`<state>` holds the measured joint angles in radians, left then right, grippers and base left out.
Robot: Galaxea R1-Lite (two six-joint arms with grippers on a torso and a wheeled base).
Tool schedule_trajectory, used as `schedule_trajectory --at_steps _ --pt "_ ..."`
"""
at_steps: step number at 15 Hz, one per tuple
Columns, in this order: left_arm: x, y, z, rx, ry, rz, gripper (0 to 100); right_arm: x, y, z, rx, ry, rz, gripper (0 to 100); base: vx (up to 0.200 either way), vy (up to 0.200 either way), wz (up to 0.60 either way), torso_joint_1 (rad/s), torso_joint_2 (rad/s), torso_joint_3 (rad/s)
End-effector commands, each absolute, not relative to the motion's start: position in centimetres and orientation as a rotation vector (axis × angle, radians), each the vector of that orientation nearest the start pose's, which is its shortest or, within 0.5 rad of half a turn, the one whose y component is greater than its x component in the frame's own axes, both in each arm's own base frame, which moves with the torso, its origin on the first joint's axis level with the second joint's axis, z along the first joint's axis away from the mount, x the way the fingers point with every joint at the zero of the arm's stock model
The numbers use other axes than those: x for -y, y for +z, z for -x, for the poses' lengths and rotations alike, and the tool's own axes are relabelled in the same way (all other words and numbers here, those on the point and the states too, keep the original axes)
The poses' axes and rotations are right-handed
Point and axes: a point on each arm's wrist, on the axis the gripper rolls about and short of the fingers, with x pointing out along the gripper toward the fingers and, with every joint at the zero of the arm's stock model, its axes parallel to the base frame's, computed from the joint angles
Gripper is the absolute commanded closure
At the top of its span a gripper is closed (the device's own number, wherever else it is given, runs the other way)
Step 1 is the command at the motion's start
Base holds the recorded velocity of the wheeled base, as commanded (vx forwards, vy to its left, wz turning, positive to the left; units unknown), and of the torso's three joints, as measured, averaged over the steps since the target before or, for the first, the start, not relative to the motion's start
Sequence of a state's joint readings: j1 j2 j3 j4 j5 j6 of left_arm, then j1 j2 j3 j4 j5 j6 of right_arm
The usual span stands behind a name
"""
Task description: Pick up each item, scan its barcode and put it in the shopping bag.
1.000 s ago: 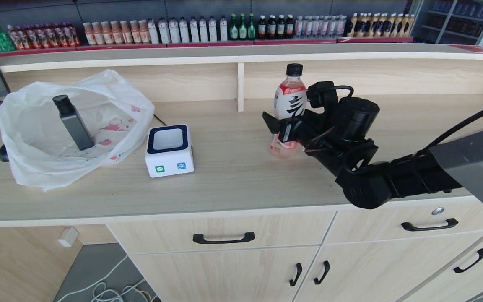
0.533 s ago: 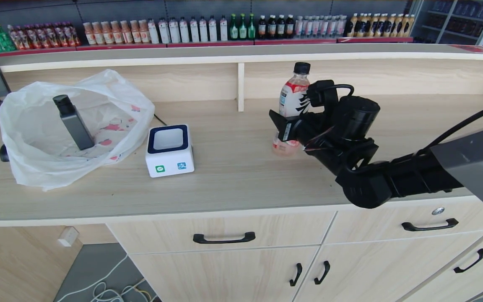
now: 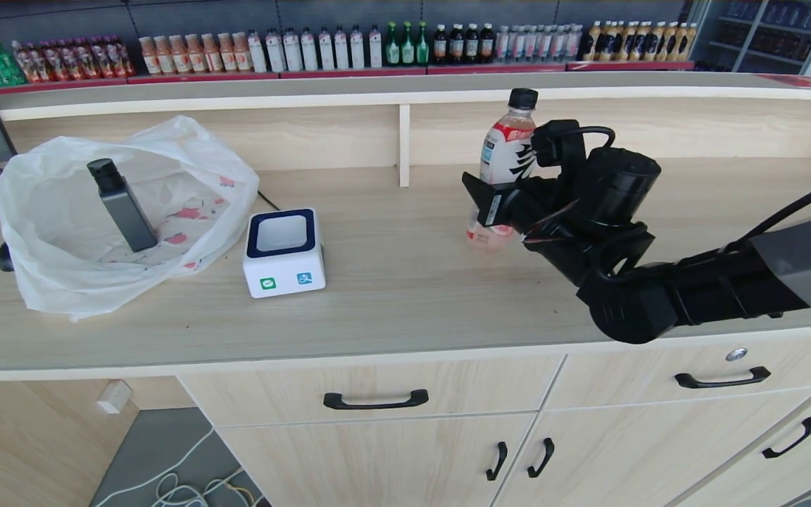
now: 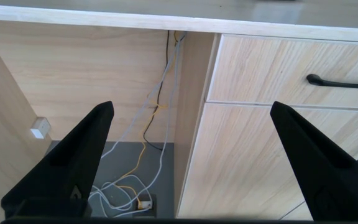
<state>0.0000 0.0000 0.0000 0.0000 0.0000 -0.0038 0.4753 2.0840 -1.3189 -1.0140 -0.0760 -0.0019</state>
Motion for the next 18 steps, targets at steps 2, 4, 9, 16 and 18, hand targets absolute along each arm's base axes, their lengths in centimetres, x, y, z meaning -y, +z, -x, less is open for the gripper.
schedule_trajectory --at_steps 2,4,9,16,18 --pt "0.0 7.5 2.3 0.0 0.0 0.005 0 -18.6 24.5 -35.8 0.291 0.406 -0.082 100 0.0 0.0 0.0 0.0 0.0 0.0" --pt "0.0 7.5 2.3 0.0 0.0 0.005 0 -17.7 25.4 -34.0 0.3 0.409 -0.086 100 0.0 0.0 0.0 0.0 0.0 0.0" --pt "0.0 7.5 2.3 0.0 0.0 0.005 0 -15.2 23.4 -26.6 0.275 0.44 -0.068 100 0.0 0.0 0.0 0.0 0.0 0.0" --pt "0.0 7.5 2.3 0.0 0.0 0.005 0 -12.6 19.5 -19.1 0.261 0.505 -0.066 100 0.0 0.0 0.0 0.0 0.0 0.0" --pt "0.0 7.5 2.3 0.0 0.0 0.005 0 -11.5 18.6 -17.2 0.23 0.517 -0.058 100 0.0 0.0 0.0 0.0 0.0 0.0"
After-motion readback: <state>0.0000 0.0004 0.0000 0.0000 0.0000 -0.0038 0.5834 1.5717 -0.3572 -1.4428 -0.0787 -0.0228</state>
